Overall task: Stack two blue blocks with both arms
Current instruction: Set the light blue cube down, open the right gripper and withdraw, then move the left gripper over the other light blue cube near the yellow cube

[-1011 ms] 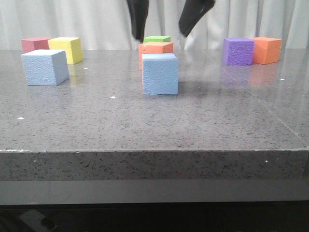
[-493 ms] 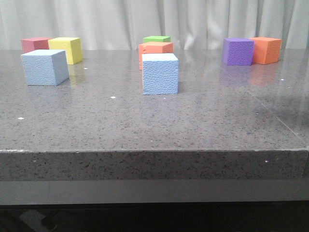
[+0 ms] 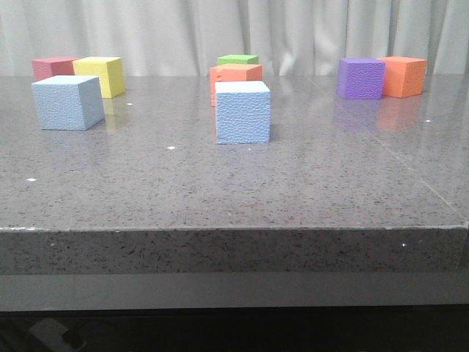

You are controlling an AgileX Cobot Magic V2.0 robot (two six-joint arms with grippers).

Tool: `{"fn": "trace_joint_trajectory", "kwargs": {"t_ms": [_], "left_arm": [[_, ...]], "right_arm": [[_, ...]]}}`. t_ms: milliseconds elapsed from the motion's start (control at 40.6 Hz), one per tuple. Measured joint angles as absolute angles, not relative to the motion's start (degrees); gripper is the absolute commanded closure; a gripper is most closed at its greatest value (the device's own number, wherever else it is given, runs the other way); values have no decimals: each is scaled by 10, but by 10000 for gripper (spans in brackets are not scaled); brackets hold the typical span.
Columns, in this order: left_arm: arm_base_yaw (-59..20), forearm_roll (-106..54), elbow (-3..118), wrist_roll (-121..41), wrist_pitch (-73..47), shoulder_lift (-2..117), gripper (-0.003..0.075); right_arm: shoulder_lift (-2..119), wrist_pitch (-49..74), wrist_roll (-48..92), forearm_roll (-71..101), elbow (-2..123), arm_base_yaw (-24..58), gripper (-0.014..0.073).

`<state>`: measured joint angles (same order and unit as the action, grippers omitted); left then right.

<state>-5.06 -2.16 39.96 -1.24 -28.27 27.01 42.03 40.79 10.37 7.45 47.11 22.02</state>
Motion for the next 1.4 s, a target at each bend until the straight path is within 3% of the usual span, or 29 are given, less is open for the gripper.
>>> {"fn": "trace_joint_trajectory", "kwargs": {"t_ms": [616, 1405], "left_arm": [[-51, -59, 404, -15, -253, 307, 176], [-67, -65, 643, -77, -286, 736, 176]], "right_arm": [[418, 411, 119, 85, 470, 220, -62], [418, 411, 119, 85, 470, 220, -62]]}}
